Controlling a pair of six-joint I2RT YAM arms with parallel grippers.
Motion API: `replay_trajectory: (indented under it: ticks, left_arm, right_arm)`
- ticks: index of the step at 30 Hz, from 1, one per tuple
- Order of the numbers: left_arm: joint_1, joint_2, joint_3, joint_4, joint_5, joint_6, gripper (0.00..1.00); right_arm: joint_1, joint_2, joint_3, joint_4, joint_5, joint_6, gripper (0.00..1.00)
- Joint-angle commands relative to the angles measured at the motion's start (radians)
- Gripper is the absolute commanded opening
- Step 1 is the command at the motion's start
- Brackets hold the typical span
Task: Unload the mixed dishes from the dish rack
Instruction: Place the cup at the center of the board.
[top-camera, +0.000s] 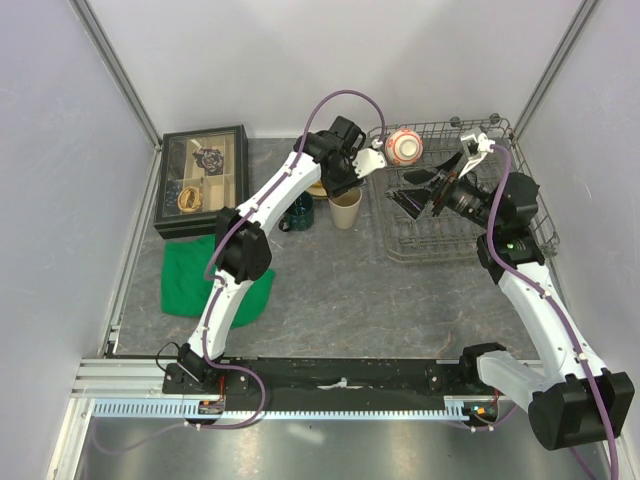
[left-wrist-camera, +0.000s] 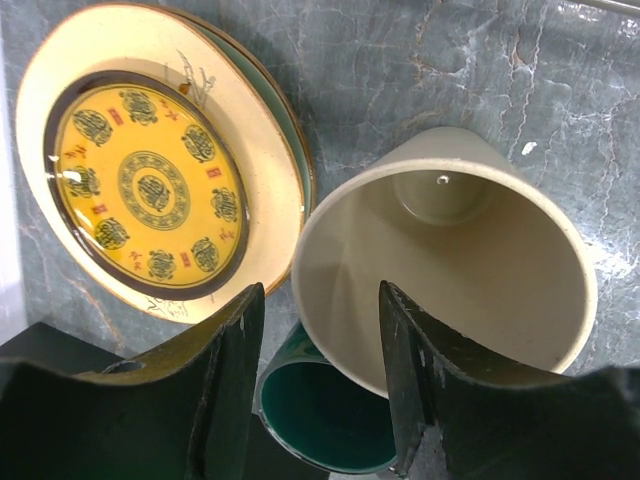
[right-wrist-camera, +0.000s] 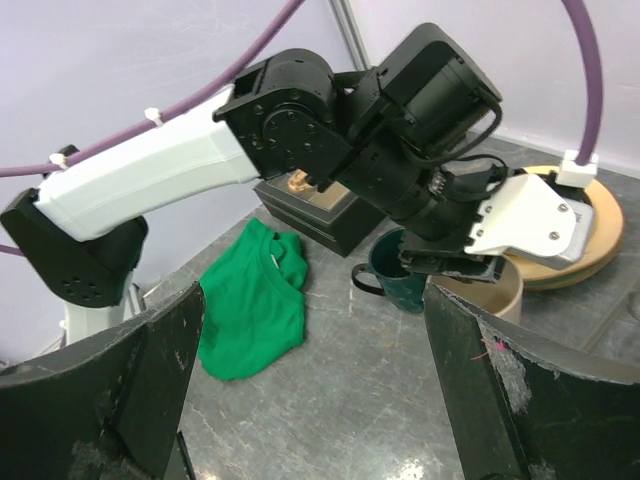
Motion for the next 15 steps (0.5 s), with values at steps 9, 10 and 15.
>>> replay_trajectory:
  ticks: [9, 10, 15]
  left_arm:
    - [-0.007, -0.148, -0.004, 0.036, 0.098, -0.084, 0.69]
    - [-0.007, -0.154, -0.005, 0.039, 0.098, -0.085, 0.71]
    - [-0.006, -0.179, -0.016, 0.044, 0.103, -0.097, 0.77]
  right_arm:
    - [-0.013, 0.068, 0.132, -0.197, 0.234, -0.183, 0.98]
    - [-0.013, 0.081, 0.146, -0.216, 0.26, -0.21, 0.98]
    - [-0.013, 0.212, 0.259, -0.323, 0.391, -0.292, 0.98]
